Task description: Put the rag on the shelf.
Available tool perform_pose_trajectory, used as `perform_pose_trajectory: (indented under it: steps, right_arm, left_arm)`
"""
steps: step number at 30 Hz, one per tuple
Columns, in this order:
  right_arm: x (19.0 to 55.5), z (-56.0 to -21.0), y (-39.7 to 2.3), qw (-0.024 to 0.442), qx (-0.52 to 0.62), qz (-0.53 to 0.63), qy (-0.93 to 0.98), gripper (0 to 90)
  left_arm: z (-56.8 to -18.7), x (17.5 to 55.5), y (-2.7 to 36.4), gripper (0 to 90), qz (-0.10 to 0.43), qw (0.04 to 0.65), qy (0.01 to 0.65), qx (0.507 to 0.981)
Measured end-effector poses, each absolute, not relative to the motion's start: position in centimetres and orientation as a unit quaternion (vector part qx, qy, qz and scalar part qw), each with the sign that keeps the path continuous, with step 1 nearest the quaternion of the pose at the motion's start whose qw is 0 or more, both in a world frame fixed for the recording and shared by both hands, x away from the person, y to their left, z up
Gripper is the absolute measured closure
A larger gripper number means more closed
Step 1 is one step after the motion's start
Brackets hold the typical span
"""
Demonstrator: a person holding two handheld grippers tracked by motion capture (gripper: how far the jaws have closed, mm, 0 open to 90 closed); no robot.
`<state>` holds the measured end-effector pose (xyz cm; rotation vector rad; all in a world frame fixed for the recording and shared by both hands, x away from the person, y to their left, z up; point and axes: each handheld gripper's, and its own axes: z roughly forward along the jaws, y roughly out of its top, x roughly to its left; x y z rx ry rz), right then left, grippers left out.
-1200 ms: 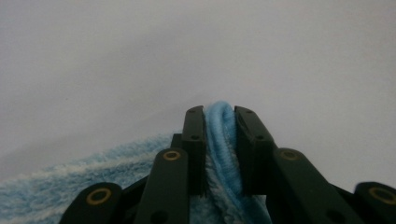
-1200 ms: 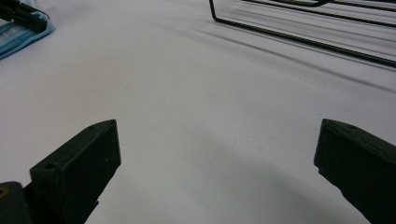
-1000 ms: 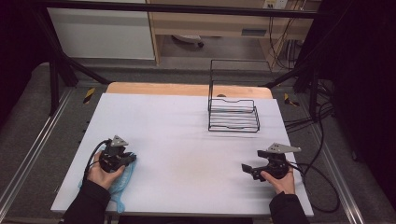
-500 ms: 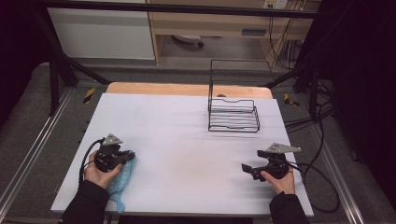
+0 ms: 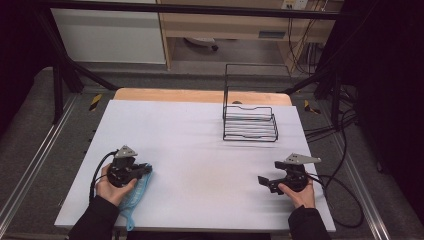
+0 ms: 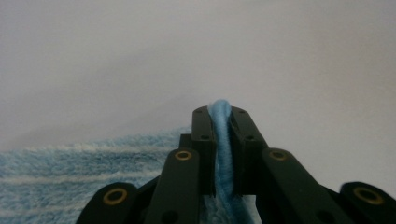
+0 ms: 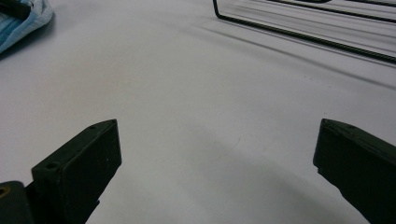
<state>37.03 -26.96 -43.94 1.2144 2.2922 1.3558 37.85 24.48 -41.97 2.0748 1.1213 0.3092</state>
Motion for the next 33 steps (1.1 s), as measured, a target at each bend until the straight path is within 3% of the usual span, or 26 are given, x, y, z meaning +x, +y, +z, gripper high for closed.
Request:
perform_pose_trajectory:
  steps: [18,33]
  right_arm:
    - [37.0,-44.0,-26.8,0.110,0.414,0.457,0.779,1.5]
    - [37.0,-44.0,-26.8,0.111,0.413,0.457,0.780,1.5]
  left_arm:
    - [-41.1,38.0,19.8,81.4,0.123,0.380,0.426,0.812]
    - [-40.9,38.6,13.1,81.3,0.108,0.388,0.393,0.827]
